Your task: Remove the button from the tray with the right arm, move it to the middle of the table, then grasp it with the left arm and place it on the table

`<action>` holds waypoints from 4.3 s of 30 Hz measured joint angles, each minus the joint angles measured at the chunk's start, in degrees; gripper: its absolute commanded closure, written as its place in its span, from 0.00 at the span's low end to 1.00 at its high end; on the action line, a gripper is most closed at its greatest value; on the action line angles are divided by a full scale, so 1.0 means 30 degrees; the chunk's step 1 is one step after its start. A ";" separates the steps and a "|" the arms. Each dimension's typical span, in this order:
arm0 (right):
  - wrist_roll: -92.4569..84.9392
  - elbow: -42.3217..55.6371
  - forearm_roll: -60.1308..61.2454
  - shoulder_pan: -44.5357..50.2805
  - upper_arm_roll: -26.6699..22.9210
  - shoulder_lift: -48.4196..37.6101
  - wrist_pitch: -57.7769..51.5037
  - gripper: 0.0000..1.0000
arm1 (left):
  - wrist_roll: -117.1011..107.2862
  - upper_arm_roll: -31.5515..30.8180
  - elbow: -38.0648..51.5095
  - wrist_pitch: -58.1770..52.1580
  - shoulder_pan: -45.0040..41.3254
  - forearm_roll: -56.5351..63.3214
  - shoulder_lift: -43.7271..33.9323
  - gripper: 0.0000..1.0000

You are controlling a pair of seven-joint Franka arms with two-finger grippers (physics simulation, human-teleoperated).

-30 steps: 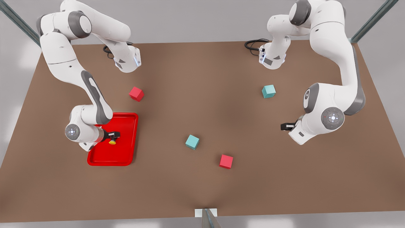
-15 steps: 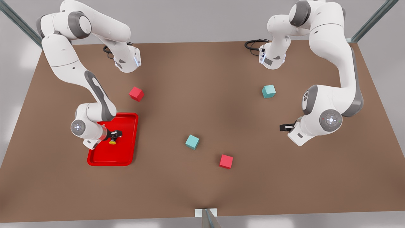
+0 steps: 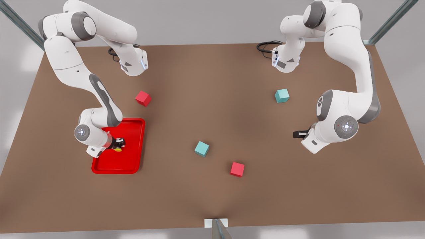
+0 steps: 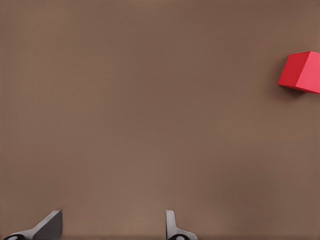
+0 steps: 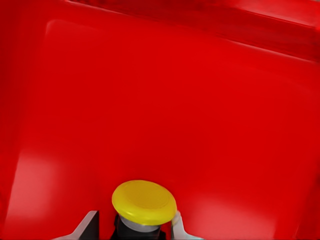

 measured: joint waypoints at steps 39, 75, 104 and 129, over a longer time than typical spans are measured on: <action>0.1664 0.1581 -0.1095 0.0028 0.0211 0.0704 -0.2687 0.34 | -0.0258 -0.0029 0.0025 -0.0121 -0.0094 0.0000 -0.0048 0.00; 1.7145 2.0203 0.2901 1.9856 0.0714 0.8554 -0.7830 0.64 | -0.0298 -0.0029 0.0003 -0.0028 -0.0084 0.0000 0.0036 0.00; 1.7429 1.2386 0.3804 0.4169 -0.3527 -0.6634 -1.7047 0.00 | -0.1805 -0.3565 0.0274 0.2547 -0.7461 -0.0029 0.2404 0.00; 0.6661 1.2640 0.1795 0.5143 -0.3276 -0.5662 -1.9553 0.00 | -0.3481 -0.3420 -0.7301 1.2662 -0.6808 0.3174 0.3545 0.00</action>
